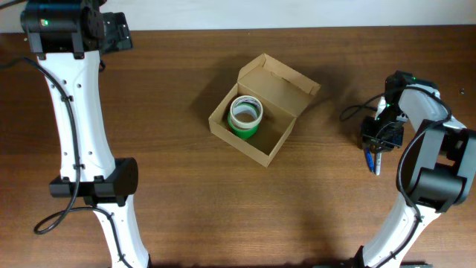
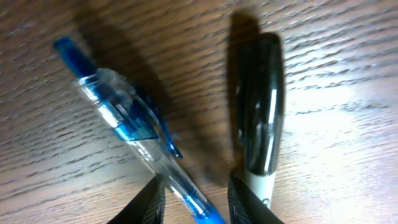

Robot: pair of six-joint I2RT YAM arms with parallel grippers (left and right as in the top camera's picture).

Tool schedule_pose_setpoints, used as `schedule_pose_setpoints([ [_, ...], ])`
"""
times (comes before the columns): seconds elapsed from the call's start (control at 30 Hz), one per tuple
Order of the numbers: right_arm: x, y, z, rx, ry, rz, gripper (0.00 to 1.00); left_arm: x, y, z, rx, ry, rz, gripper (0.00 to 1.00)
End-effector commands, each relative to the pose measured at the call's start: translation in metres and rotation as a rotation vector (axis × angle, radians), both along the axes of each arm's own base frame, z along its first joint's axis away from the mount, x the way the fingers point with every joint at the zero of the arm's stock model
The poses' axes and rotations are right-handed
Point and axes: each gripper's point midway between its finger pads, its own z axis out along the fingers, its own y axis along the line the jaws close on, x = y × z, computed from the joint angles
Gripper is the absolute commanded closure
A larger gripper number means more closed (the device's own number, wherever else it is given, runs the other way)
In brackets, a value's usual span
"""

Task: Pack container
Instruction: 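Close the right gripper on the blue pen and lift it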

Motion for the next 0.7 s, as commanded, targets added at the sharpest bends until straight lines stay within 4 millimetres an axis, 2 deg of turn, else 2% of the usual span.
schedule_pose_setpoints([
  [0.0, 0.003, -0.012, -0.004, -0.051, 0.007, 0.02, 0.66, -0.008, 0.003, 0.016, 0.006, -0.037, 0.001, 0.0],
  [0.13, 0.004, -0.011, -0.014, -0.033, 0.017, 0.07, 0.66, -0.008, 0.003, 0.016, 0.006, -0.037, 0.001, 0.0],
  [0.27, 0.004, 0.007, -0.027, 0.091, 0.012, 0.159, 0.67, -0.008, 0.003, 0.016, 0.006, -0.037, 0.001, 0.0],
  [0.4, 0.008, 0.016, -0.028, 0.15, -0.018, 0.201, 0.67, -0.008, 0.003, 0.016, 0.006, -0.037, 0.001, 0.0],
  [0.57, 0.011, 0.011, -0.029, 0.121, -0.024, 0.21, 0.67, -0.008, 0.003, 0.016, 0.006, -0.037, 0.001, 0.0],
  [0.67, 0.012, 0.009, -0.03, 0.111, -0.027, 0.211, 0.71, -0.008, 0.003, 0.016, 0.006, -0.037, 0.001, 0.0],
])
